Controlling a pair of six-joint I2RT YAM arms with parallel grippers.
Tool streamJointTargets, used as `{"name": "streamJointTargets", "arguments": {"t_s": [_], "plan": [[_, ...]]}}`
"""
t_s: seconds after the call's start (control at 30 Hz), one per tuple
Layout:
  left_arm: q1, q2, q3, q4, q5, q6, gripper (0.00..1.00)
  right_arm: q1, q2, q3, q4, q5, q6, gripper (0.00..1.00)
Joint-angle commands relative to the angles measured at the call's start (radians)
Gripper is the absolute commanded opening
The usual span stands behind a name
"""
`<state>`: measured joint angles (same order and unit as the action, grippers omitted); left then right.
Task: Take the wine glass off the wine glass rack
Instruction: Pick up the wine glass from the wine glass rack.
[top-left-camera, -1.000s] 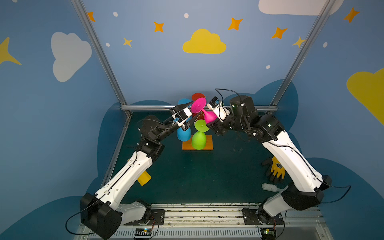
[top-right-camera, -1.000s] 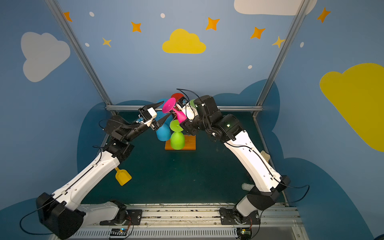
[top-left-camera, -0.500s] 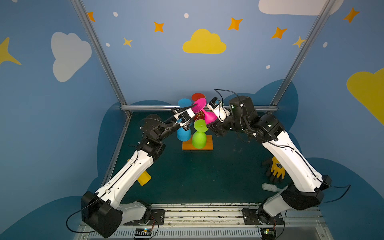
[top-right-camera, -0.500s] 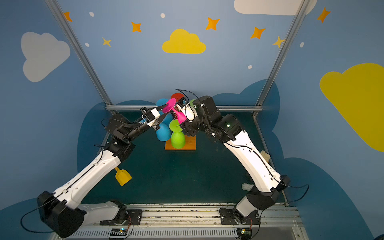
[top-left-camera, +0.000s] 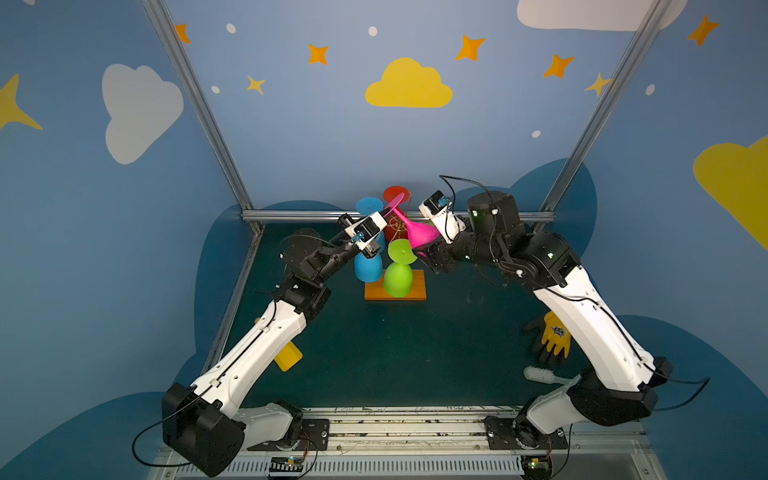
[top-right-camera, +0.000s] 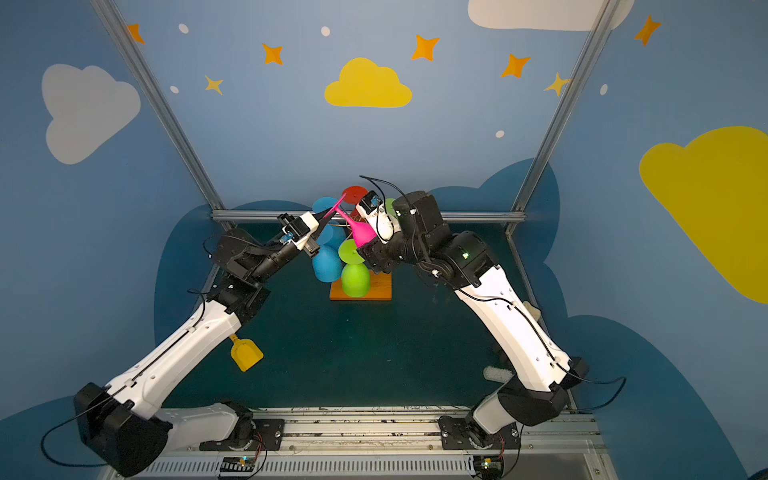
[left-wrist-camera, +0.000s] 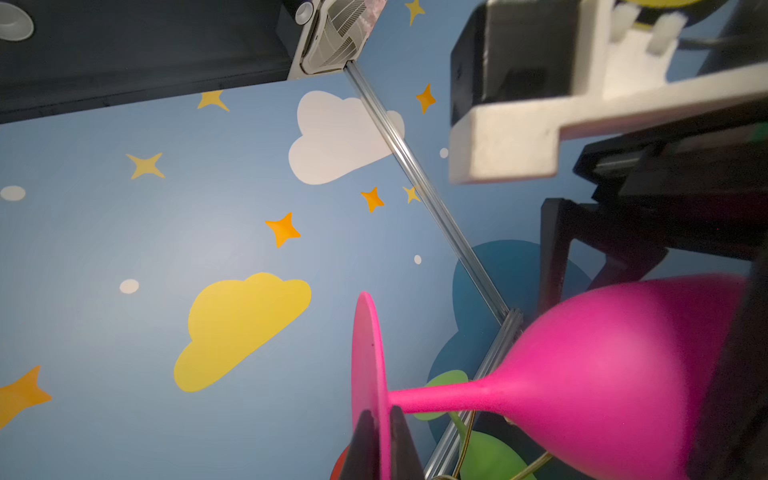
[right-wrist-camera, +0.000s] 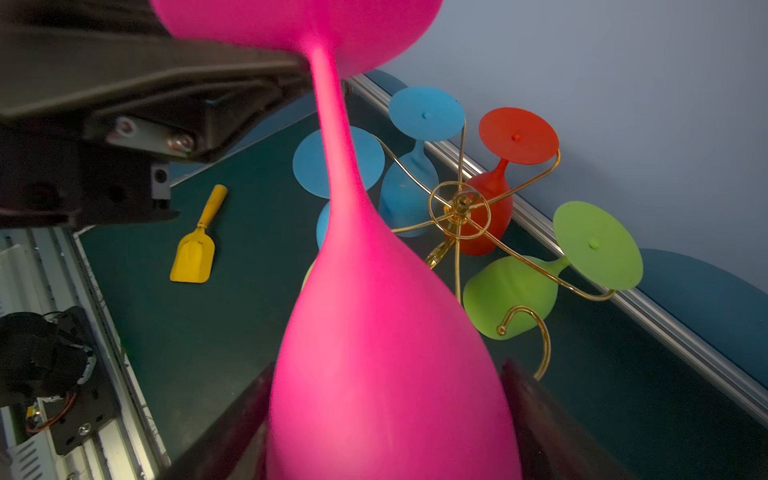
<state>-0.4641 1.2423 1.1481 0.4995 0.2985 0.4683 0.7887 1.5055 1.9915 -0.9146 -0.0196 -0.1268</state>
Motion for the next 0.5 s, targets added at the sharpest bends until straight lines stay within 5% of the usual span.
{"name": "streamJointTargets", "arguments": {"t_s": [0.0,0.17,0.47], "plan": [[-0.010,-0.053,-0.025,0.061,-0.057,-0.137,0.03,-0.020,-0.043,-0.047,0.071,-0.093,0.034,0.81],[-0.010,-0.092,-0.077,0.054,-0.179,-0.282,0.03,-0.088,-0.174,-0.200,0.267,-0.265,0.112,0.85],[-0.007,-0.136,-0.116,-0.007,-0.224,-0.469,0.03,-0.274,-0.401,-0.474,0.553,-0.446,0.273,0.86]]}}
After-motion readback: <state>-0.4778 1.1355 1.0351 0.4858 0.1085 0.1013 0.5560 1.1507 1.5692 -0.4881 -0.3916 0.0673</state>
